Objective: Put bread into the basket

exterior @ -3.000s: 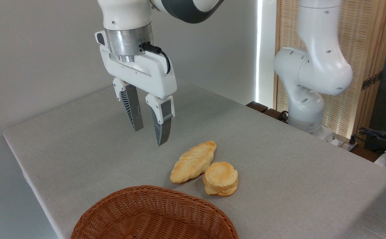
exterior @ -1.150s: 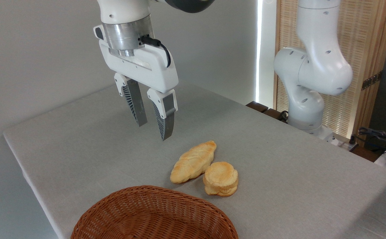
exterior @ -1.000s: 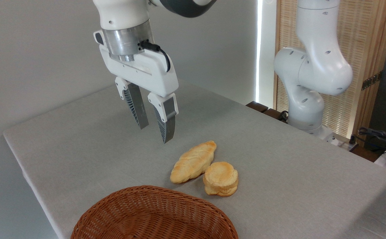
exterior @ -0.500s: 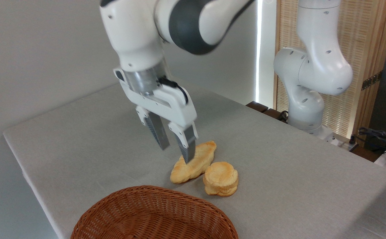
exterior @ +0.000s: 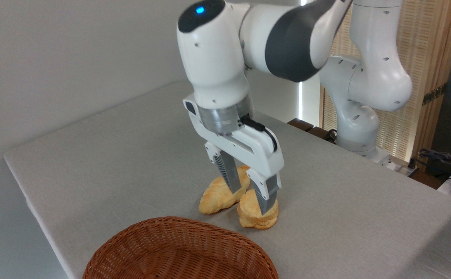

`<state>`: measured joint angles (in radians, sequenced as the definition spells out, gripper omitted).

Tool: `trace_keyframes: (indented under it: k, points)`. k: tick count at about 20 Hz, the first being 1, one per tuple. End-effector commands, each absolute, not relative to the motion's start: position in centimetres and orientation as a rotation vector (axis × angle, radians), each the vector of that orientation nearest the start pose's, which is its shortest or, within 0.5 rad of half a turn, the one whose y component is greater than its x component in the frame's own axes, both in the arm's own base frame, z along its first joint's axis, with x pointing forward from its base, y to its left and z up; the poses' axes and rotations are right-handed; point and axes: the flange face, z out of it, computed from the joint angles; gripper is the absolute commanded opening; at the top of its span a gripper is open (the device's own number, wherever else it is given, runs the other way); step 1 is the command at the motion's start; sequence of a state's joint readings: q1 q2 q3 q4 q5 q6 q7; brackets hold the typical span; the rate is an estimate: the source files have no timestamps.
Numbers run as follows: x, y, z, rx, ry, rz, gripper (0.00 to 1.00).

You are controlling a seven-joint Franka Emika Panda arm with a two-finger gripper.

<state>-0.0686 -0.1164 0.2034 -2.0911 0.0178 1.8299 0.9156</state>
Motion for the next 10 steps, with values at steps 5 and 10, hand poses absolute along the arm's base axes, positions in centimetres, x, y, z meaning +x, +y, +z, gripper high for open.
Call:
trace_keyframes:
  k: [5, 10]
  points:
    - [48.8, 5.8, 43.1, -2.952, 1.305, 0.226, 1.0]
    - [49.0, 5.9, 42.2, -2.942, 1.333, 0.259, 1.0]
